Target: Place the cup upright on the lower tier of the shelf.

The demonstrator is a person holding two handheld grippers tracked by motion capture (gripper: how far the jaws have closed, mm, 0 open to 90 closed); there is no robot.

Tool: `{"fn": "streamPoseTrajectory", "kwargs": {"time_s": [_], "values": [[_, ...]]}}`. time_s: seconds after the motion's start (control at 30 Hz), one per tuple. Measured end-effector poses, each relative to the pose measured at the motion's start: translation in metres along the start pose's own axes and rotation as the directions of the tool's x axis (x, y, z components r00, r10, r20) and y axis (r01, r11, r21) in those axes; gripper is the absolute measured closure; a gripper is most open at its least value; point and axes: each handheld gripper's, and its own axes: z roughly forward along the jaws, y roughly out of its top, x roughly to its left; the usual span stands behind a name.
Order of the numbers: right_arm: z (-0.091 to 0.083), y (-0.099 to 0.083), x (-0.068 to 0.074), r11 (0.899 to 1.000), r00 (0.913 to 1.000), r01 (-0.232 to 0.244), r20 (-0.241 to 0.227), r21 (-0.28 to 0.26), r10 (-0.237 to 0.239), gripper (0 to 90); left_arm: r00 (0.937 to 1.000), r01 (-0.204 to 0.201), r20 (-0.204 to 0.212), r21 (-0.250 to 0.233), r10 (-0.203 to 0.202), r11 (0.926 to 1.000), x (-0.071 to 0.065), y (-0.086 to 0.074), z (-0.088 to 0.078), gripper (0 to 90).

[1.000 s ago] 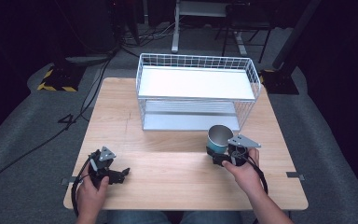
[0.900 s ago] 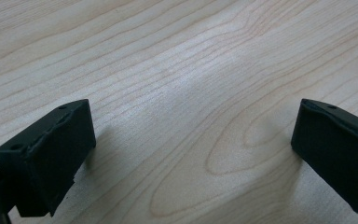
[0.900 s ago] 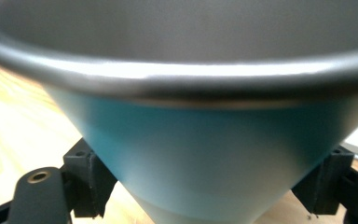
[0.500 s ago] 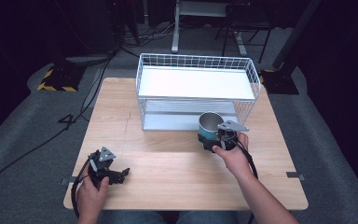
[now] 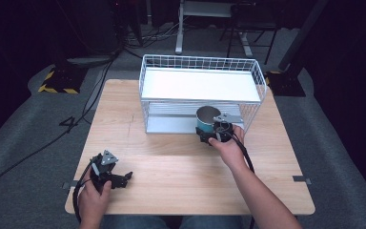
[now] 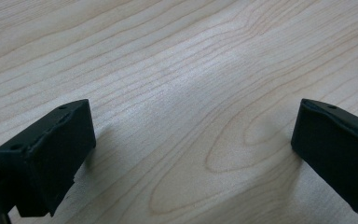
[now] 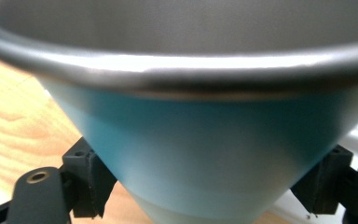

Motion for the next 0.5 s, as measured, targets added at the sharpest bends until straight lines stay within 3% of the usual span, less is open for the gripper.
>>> {"fn": "streamPoseTrajectory", "kwargs": {"time_s": [0.2,0.5], "values": [[0.015,0.006,0.002,1.000,0.9998,-0.010,0.017,-0.018,0.010,20.9,1.0000,0.001,-0.001,-0.001,-0.001,1.0000,0.000,0.000,0.000,0.1],[0.035,0.016,0.003,0.999,0.9981,0.017,0.060,-0.036,-0.015,20.9,1.0000,0.001,-0.002,-0.003,-0.001,1.0000,0.000,0.000,0.000,0.1]]}}
